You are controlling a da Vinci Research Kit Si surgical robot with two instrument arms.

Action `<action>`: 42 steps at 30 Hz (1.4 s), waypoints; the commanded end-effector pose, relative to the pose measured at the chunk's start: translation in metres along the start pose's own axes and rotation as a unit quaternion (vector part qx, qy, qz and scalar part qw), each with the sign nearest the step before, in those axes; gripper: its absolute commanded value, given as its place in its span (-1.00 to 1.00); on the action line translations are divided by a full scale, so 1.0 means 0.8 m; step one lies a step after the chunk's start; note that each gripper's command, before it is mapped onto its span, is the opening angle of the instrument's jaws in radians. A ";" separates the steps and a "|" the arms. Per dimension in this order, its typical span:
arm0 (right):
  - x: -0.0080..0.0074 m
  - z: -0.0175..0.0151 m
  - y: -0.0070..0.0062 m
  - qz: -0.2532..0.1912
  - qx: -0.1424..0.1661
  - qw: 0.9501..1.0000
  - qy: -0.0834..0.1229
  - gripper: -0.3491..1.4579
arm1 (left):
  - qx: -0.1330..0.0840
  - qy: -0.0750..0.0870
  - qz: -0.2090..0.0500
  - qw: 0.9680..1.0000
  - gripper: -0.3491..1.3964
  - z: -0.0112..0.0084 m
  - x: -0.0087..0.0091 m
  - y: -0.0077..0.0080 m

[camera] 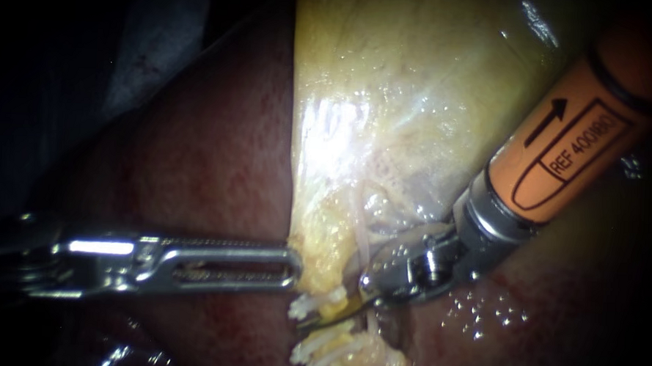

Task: Go back from the cut left tube

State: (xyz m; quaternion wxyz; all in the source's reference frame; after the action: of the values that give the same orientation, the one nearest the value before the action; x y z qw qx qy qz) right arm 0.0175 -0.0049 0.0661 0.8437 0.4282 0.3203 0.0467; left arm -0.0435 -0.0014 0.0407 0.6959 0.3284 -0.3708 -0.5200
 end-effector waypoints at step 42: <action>0.0003 -0.0004 0.0001 -0.037 -0.057 0.997 0.021 0.17 | 0.001 0.000 0.000 1.000 -1.00 -0.0002 0.0000 -0.0001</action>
State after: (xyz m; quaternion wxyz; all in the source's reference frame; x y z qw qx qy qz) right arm 0.0175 -0.0045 0.0660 0.8611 0.3662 0.3502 0.0430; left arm -0.0434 -0.0014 0.0405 0.6959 0.3291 -0.3711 -0.5193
